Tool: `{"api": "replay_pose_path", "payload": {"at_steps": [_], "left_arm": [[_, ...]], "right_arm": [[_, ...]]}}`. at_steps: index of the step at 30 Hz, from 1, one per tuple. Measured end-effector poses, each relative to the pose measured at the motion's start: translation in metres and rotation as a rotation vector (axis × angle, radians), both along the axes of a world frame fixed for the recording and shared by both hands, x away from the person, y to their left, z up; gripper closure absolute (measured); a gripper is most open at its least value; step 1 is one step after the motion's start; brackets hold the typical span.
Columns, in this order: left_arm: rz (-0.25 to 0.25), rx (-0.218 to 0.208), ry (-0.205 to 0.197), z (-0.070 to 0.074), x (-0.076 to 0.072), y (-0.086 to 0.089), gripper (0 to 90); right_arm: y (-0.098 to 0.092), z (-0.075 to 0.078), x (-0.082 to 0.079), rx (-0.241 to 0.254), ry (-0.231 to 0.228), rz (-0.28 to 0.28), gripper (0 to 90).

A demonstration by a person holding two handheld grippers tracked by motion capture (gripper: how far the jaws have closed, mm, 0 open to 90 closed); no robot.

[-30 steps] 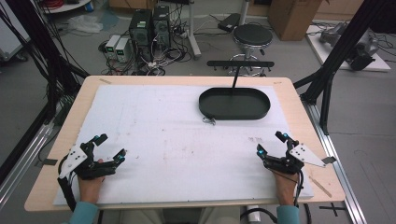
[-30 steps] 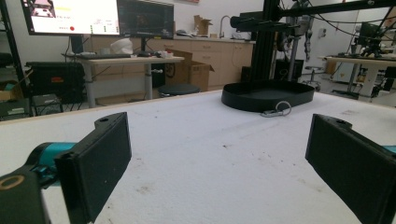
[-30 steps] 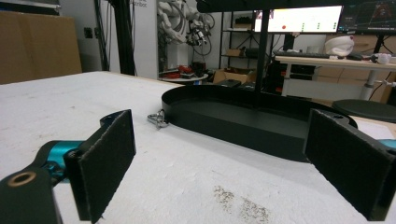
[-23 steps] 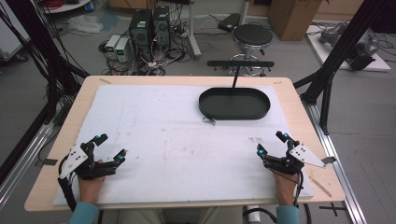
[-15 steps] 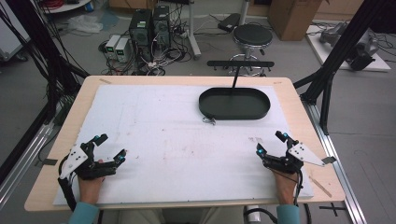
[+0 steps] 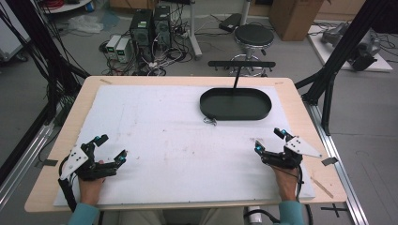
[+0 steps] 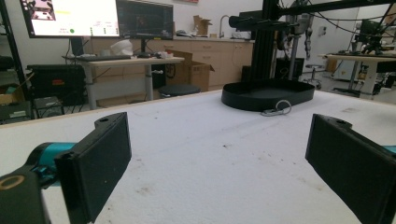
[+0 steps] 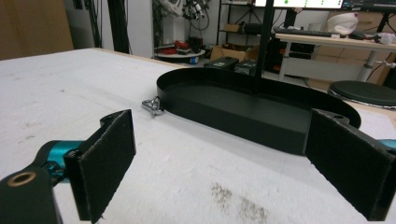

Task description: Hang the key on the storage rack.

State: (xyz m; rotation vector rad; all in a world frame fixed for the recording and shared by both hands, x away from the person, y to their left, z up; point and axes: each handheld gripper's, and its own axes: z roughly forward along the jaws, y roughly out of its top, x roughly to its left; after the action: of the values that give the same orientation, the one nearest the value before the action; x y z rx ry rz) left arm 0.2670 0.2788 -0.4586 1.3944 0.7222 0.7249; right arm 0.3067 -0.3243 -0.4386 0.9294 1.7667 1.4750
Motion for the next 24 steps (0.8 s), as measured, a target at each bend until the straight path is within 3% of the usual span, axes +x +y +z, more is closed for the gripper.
{"api": "replay_pose_path", "payload": {"at_steps": [9, 14, 24], "left_arm": [[0.0, 0.0, 0.0, 0.0, 0.0, 0.0, 7.3], [0.0, -0.001, 0.0, 0.0, 0.0, 0.0, 7.3], [0.002, -0.006, 0.0, 0.0, 0.0, 0.0, 7.3]], "right_arm": [[0.01, 0.031, 0.022, -0.045, 0.069, 0.038, 8.7], [0.023, 0.055, 0.042, -0.082, 0.138, 0.107, 8.7], [0.051, 0.074, 0.07, -0.154, 0.234, 0.21, 8.8]]}}
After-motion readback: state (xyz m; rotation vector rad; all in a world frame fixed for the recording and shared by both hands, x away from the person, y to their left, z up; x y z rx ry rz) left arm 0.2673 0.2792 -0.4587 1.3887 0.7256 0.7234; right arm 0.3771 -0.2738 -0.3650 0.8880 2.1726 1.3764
